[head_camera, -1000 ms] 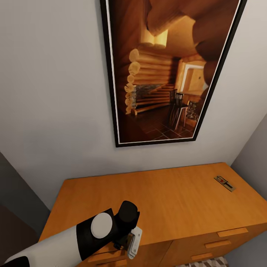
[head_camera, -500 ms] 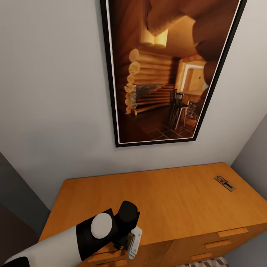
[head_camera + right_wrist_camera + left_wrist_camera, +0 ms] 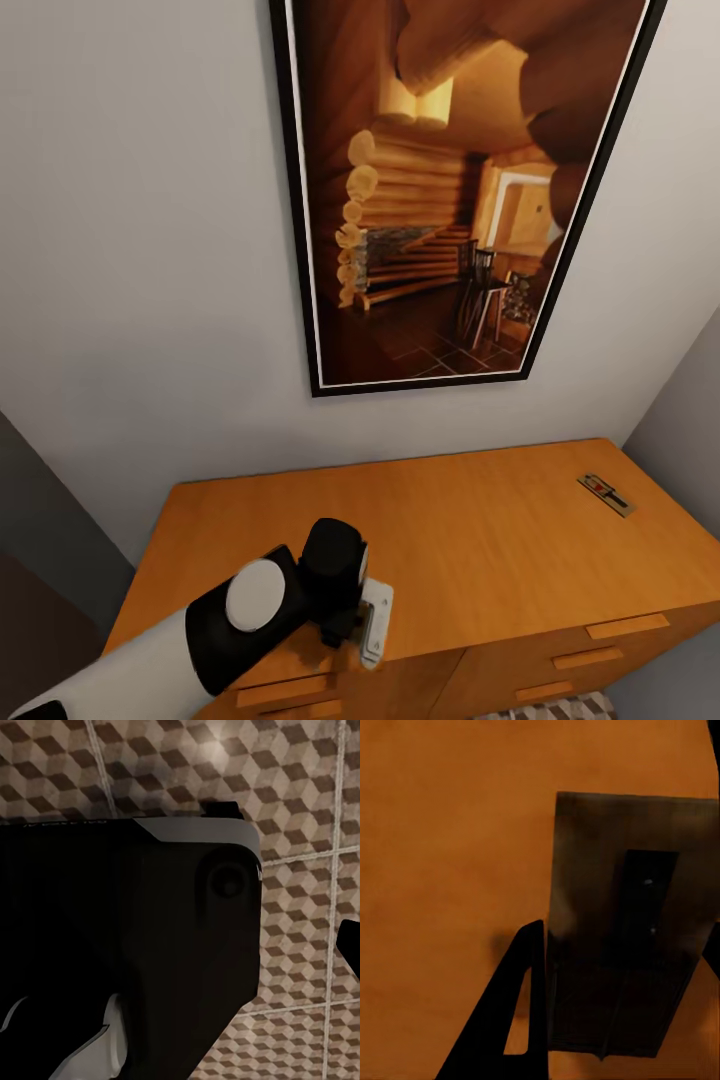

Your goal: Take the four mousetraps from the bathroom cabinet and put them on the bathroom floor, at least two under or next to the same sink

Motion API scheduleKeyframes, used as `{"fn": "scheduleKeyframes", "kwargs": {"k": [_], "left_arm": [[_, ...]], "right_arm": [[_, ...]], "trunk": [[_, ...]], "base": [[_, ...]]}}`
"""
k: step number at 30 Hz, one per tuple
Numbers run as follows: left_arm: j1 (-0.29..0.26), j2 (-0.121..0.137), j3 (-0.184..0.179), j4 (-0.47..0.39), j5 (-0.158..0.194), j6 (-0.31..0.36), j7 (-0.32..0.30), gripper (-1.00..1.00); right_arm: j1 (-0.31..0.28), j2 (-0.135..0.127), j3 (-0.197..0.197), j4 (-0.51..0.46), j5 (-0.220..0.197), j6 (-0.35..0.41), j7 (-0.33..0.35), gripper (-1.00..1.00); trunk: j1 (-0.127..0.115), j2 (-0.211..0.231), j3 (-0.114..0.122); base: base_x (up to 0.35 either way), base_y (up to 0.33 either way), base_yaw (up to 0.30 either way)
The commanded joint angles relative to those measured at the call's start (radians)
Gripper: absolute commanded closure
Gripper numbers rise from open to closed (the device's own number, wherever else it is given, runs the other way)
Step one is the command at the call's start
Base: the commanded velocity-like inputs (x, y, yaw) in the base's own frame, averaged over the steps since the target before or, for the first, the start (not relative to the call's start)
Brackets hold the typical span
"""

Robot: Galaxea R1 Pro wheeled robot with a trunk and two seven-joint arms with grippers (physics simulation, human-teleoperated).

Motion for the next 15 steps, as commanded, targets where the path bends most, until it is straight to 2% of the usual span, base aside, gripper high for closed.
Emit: {"fn": "scheduleKeyframes", "kwargs": {"k": [1, 5, 15], "left_arm": [[-0.001, 0.0, 0.008, -0.008, -0.009, 0.008, -0.007, 1.0], [-0.001, 0.001, 0.058, -0.042, -0.009, 0.008, -0.007, 1.0], [-0.001, 0.001, 0.112, -0.092, -0.009, 0.008, -0.01, 1.0]], "right_arm": [[0.0, 0.0, 0.009, -0.002, -0.009, 0.006, -0.004, -1.0], [0.0, 0.0, 0.009, -0.002, -0.009, 0.006, -0.004, -1.0], [0.0, 0.0, 0.008, -0.002, -0.009, 0.004, -0.004, -1.0]], "trunk": [[0.001, -0.002, -0.002], [0.001, -0.002, -0.002], [0.001, -0.002, -0.002]], "base": [[0.0, 0.0, 0.0], [0.0, 0.0, 0.0], [0.0, 0.0, 0.0]]}}
